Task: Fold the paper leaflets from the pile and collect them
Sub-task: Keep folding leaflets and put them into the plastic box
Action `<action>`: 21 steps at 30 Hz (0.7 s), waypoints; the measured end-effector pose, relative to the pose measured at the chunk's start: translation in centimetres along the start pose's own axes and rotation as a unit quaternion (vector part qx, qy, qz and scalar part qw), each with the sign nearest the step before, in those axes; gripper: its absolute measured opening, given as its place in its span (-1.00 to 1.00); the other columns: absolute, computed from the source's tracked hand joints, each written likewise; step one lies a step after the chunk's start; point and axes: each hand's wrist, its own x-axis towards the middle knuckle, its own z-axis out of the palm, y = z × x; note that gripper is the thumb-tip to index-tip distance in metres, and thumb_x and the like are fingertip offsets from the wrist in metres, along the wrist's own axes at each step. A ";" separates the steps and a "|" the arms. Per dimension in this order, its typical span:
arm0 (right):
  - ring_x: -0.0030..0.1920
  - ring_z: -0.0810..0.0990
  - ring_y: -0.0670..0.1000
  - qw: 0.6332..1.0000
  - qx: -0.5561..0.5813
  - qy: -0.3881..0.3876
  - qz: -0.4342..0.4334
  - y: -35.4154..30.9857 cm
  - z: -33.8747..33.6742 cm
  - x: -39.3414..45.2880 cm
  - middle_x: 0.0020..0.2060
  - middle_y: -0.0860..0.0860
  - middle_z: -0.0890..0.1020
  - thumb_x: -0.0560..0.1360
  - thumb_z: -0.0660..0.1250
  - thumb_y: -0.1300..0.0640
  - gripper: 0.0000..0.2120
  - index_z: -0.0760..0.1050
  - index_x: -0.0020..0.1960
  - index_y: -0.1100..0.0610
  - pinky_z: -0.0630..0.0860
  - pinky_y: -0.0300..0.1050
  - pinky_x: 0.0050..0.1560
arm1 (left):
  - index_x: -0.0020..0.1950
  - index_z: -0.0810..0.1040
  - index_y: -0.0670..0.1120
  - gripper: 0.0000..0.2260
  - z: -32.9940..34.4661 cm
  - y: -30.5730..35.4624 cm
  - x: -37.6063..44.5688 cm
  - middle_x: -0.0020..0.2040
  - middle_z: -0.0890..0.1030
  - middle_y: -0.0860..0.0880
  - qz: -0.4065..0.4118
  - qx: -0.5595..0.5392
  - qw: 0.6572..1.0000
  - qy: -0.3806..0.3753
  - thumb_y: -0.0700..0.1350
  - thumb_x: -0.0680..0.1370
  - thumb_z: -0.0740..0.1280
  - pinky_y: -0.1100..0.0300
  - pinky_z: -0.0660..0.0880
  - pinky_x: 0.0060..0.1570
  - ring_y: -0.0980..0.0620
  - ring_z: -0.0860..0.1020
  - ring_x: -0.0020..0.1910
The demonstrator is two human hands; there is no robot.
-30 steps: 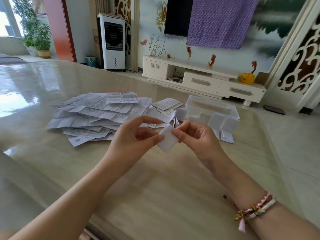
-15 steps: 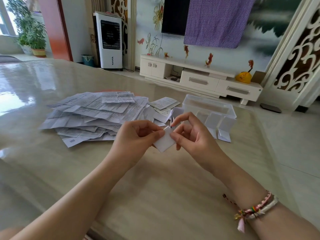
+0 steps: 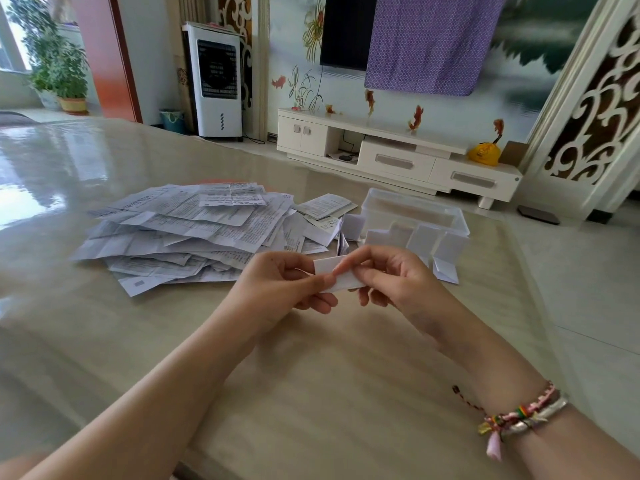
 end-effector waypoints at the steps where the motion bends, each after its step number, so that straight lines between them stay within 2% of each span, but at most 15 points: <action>1: -0.36 0.49 -0.07 1.000 0.003 0.008 0.006 -0.1 0.0 0.0 -0.30 0.08 0.53 0.58 0.22 0.32 -0.77 0.61 -0.10 0.13 0.29 -0.26 -0.37 | -0.19 0.53 -0.14 -0.89 0.0 0.0 0.1 -0.32 0.68 -0.15 -0.003 -0.006 1.000 0.001 -0.22 0.47 0.44 0.37 0.44 -0.37 0.07 0.62 -0.44; 5: -0.38 0.49 -0.12 0.993 0.011 0.106 0.057 0.2 -0.3 0.2 -0.29 0.02 0.59 0.57 0.26 0.28 -0.82 0.61 -0.09 0.12 0.32 -0.30 -0.39 | -0.03 0.60 -0.17 -0.86 -0.7 -0.1 0.7 -0.26 0.70 -0.10 0.017 0.017 0.999 0.042 -0.14 0.47 0.44 0.34 0.46 -0.30 0.10 0.63 -0.36; 8: -0.37 0.50 -0.14 0.974 -0.015 0.199 0.104 1.0 -1.0 0.4 -0.19 0.03 0.65 0.57 0.27 0.22 -0.85 0.62 -0.03 0.12 0.32 -0.32 -0.36 | -0.05 0.62 -0.12 -0.88 -1.7 -0.1 1.1 -0.25 0.71 -0.02 0.053 0.079 0.990 0.103 -0.09 0.52 0.40 0.28 0.48 -0.25 0.15 0.62 -0.31; 10: -0.36 0.53 -0.13 0.966 -0.026 0.232 0.112 1.4 -1.5 0.6 -0.11 0.05 0.67 0.57 0.28 0.20 -0.86 0.61 0.01 0.13 0.31 -0.34 -0.35 | -0.07 0.63 -0.11 -0.90 -2.4 0.0 1.3 -0.25 0.70 0.01 0.073 0.101 0.983 0.137 -0.10 0.54 0.37 0.22 0.50 -0.20 0.16 0.61 -0.28; 13: -0.33 0.57 -0.07 0.964 -0.023 0.239 0.117 1.6 -1.8 0.8 -0.09 0.08 0.66 0.58 0.26 0.22 -0.85 0.59 0.08 0.18 0.31 -0.43 -0.45 | -0.11 0.64 -0.06 -0.90 -3.4 0.4 1.5 -0.24 0.70 0.06 0.096 0.134 0.972 0.168 -0.10 0.56 0.34 0.34 0.46 -0.20 0.23 0.58 -0.27; 16: -0.36 0.53 -0.03 0.969 -0.054 0.202 0.130 1.8 -1.6 0.9 -0.16 0.11 0.65 0.60 0.22 0.27 -0.81 0.55 0.14 0.26 0.31 -0.46 -0.51 | -0.12 0.63 -0.03 -0.87 -4.0 0.6 1.4 -0.22 0.70 0.10 0.092 0.138 0.970 0.178 -0.08 0.57 0.32 0.23 0.44 -0.13 0.21 0.57 -0.25; 18: -0.45 0.47 -0.09 0.970 -0.088 0.187 0.126 1.8 -1.5 0.9 -0.28 0.09 0.64 0.60 0.20 0.27 -0.79 0.55 0.16 0.19 0.33 -0.43 -0.49 | -0.14 0.63 0.00 -0.87 -4.2 0.6 1.3 -0.22 0.70 0.12 0.085 0.136 0.970 0.181 -0.08 0.57 0.32 0.20 0.45 -0.12 0.23 0.56 -0.27; 21: -0.54 0.37 -0.14 0.969 -0.106 0.199 0.104 1.9 -1.5 0.7 -0.44 0.03 0.60 0.58 0.19 0.28 -0.73 0.55 0.15 0.03 0.36 -0.27 -0.43 | -0.15 0.63 0.00 -0.86 -4.2 0.5 1.2 -0.23 0.70 0.12 0.082 0.143 0.969 0.185 -0.08 0.57 0.32 0.17 0.45 -0.10 0.17 0.57 -0.22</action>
